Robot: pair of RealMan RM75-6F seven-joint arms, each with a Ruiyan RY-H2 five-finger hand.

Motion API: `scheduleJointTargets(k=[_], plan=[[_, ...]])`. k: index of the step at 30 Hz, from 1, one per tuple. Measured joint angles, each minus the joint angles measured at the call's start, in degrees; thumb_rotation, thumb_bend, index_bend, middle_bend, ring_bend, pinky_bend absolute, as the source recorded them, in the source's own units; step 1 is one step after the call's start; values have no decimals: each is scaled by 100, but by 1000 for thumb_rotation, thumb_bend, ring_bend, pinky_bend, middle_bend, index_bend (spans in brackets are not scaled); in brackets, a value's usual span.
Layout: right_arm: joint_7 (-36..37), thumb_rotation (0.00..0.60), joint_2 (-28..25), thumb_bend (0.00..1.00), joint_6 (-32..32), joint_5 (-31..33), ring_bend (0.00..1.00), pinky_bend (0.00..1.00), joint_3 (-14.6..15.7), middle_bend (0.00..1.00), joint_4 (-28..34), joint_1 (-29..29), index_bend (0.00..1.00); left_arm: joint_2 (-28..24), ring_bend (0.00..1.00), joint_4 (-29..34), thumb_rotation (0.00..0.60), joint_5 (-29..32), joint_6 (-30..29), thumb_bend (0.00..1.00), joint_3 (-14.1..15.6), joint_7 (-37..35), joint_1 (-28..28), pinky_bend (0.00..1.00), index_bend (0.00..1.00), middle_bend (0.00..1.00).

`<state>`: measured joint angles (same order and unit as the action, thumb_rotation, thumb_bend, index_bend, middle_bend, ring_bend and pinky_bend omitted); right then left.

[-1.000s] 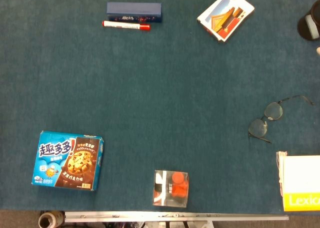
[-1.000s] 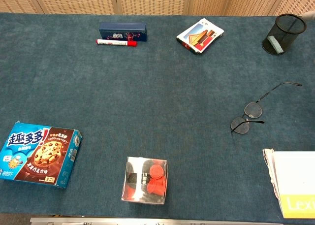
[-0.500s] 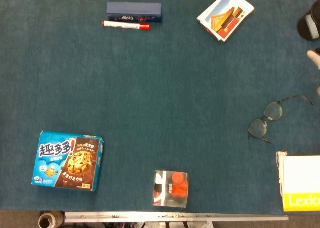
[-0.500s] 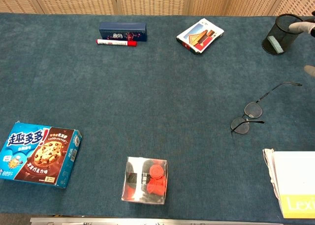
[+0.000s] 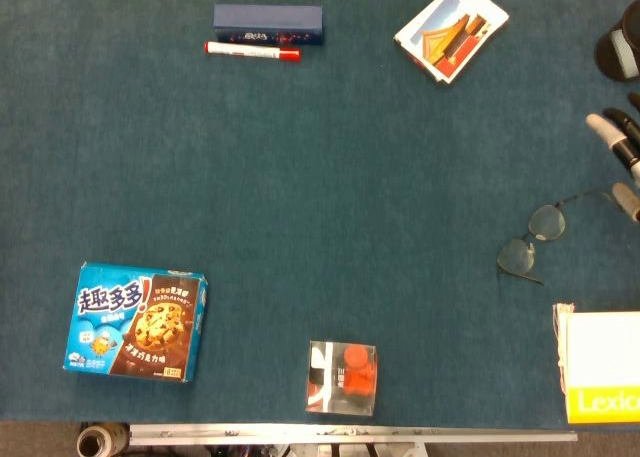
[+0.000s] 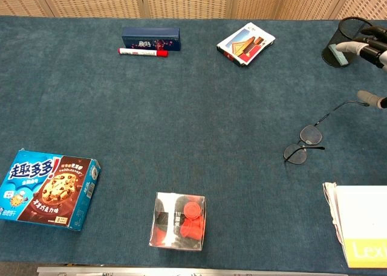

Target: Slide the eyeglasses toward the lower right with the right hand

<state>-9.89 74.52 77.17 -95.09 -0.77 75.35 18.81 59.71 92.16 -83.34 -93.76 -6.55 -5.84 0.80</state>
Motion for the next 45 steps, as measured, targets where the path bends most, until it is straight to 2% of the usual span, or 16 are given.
scheduleJointTargets(k=[20, 30, 37, 45], plan=[[-123, 600, 229, 252, -191, -151, 75, 207, 168, 202, 59, 107, 155, -18, 298, 4, 600, 12, -16, 222, -7, -58, 15, 457, 423, 286], [-2, 600, 17, 252, 24, -220, 75, 207, 218, 202, 232, 21, 156, -19, 299, 6, 600, -5, 3, 222, 6, -32, 7, 457, 423, 288], [58, 600, -56, 252, 70, -143, 75, 207, 146, 202, 248, 0, 155, -13, 299, 26, 600, -11, 25, 222, 19, 37, -4, 457, 423, 289], [1, 600, 71, 251, -170, 30, 75, 207, 26, 202, 123, 122, 156, -13, 299, 18, 600, -3, 1, 222, 7, 15, 3, 457, 423, 289]])
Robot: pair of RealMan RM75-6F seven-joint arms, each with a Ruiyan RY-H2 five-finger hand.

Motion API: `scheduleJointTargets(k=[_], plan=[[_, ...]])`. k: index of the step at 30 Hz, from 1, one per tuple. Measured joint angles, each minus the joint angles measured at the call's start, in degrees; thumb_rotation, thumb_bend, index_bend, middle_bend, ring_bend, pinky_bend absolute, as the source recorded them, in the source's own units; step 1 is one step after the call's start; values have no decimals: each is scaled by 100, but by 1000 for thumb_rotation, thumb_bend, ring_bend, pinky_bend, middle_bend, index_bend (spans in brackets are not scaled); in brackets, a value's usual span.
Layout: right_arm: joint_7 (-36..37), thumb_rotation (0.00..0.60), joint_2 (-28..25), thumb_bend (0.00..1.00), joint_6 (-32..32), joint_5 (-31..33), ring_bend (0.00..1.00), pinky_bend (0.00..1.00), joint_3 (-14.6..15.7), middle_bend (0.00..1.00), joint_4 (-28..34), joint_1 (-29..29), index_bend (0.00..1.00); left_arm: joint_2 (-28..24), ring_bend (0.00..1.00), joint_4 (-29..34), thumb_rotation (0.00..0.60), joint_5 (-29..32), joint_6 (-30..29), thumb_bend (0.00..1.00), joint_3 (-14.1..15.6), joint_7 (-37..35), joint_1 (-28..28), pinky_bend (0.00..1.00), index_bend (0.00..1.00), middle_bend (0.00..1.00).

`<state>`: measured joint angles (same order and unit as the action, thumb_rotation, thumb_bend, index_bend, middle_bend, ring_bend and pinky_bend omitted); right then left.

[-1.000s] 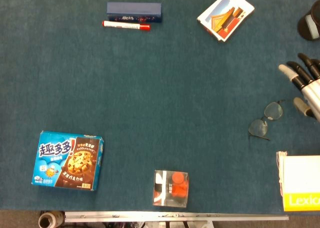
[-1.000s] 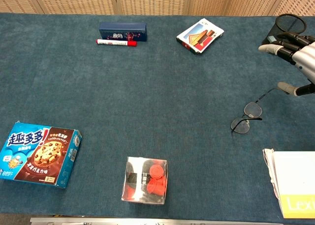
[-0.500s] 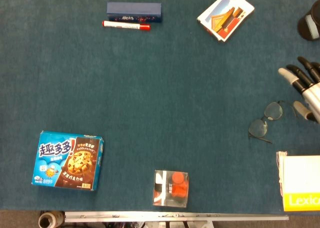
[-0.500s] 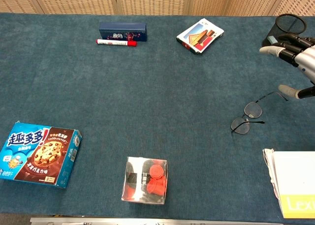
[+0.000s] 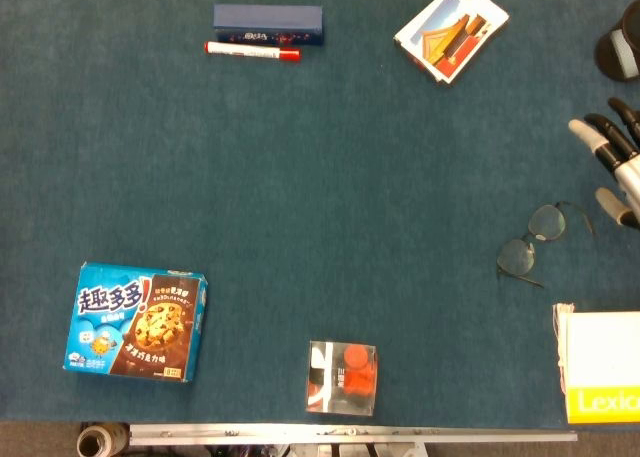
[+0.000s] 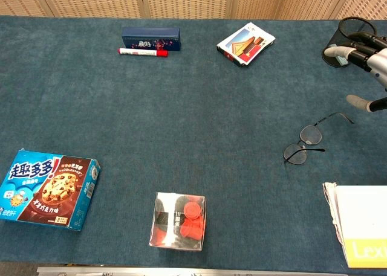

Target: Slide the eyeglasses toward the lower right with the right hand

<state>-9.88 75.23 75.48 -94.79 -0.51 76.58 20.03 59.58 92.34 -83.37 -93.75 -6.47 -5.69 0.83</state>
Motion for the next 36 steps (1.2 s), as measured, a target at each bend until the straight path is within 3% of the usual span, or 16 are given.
scheduleJointTargets(k=[36], plan=[[-341, 600, 679, 251, -673, 63, 75, 207, 195, 202, -388, 287, 155, -49, 299, 0, 600, 28, -51, 222, -20, -134, 44, 457, 423, 289]])
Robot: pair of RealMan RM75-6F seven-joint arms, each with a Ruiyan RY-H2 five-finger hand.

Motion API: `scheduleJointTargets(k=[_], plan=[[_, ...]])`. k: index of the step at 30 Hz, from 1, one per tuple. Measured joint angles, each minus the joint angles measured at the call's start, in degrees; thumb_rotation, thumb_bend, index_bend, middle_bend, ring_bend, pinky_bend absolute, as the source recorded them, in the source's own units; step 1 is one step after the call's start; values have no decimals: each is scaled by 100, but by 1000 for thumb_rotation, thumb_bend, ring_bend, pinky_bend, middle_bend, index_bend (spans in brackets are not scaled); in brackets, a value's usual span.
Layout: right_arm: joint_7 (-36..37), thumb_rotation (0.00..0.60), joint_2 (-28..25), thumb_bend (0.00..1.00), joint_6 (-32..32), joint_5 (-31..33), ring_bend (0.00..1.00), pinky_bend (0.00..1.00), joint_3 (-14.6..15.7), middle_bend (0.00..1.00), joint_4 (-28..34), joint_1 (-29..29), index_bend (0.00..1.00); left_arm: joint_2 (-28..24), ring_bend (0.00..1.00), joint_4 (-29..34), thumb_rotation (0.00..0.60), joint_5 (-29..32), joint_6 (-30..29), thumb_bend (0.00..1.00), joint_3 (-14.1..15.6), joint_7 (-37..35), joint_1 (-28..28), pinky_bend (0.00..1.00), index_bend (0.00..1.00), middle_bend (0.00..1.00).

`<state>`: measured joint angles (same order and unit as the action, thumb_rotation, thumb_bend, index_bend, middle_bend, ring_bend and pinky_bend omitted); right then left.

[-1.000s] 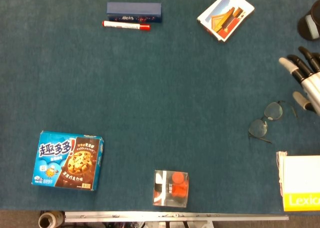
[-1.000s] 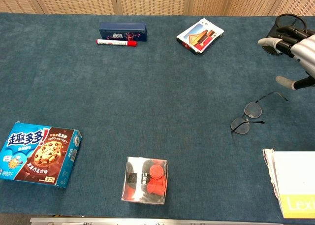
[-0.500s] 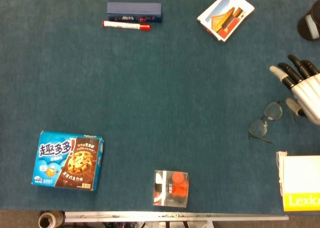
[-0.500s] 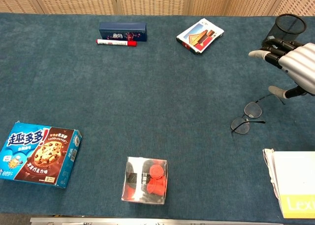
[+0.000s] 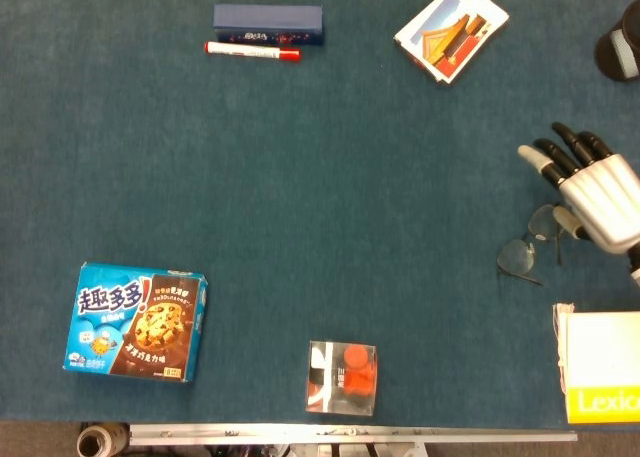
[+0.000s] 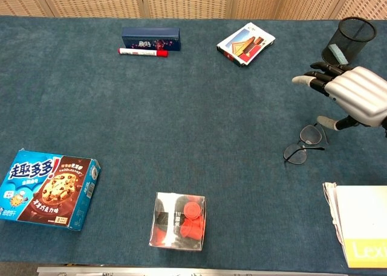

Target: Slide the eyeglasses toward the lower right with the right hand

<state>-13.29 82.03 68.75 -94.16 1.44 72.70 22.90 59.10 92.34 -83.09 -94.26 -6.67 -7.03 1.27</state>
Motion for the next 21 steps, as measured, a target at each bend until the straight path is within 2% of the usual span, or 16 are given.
scheduleJointTargets(k=[21], plan=[[-116, 600, 280, 251, -237, 66, 75, 207, 116, 202, -319, 65, 155, -27, 299, 4, 600, -9, -62, 222, -12, -70, 37, 457, 424, 289]])
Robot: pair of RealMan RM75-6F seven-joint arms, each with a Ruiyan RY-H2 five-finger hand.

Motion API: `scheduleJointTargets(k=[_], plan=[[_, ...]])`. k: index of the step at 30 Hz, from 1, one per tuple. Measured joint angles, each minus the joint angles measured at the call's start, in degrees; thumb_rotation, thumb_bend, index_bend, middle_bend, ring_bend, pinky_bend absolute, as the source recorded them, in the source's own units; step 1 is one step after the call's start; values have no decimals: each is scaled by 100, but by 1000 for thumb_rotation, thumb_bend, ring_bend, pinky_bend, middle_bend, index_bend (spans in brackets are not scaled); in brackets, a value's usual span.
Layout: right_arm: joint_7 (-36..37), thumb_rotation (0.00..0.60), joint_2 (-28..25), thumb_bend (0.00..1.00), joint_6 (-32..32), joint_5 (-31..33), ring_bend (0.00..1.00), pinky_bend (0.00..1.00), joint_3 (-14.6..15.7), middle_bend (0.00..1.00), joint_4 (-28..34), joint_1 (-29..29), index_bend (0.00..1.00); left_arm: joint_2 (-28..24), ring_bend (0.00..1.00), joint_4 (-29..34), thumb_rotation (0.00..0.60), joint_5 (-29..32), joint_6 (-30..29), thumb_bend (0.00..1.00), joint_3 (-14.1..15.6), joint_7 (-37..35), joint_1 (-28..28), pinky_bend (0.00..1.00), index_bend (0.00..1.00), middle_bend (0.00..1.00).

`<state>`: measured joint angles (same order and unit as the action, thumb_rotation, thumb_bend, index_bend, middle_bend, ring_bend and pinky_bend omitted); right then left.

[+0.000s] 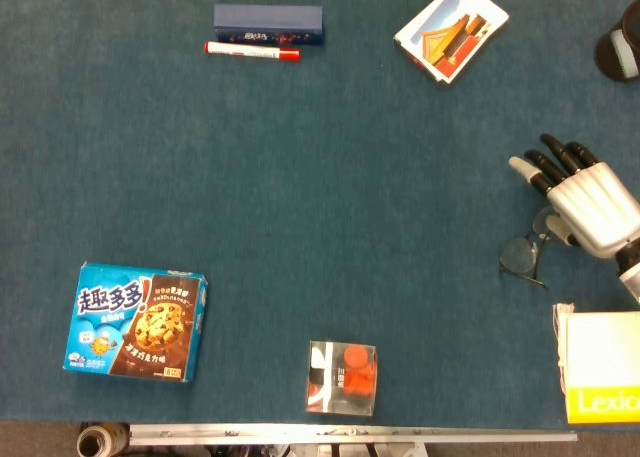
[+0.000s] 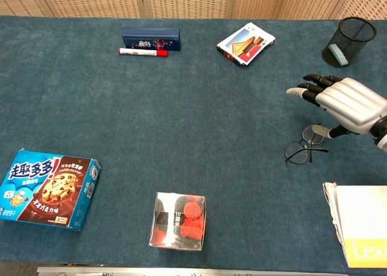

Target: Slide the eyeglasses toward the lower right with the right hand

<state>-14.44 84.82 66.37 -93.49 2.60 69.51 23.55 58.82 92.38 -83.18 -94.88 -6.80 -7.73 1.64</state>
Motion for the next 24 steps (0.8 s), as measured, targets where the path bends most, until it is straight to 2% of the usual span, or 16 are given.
scheduleJointTargets(k=[24], plan=[[-163, 600, 105, 250, -177, 95, 75, 207, 46, 202, -98, 52, 155, -26, 299, -7, 600, 7, -27, 222, -13, -82, 27, 457, 424, 289]])
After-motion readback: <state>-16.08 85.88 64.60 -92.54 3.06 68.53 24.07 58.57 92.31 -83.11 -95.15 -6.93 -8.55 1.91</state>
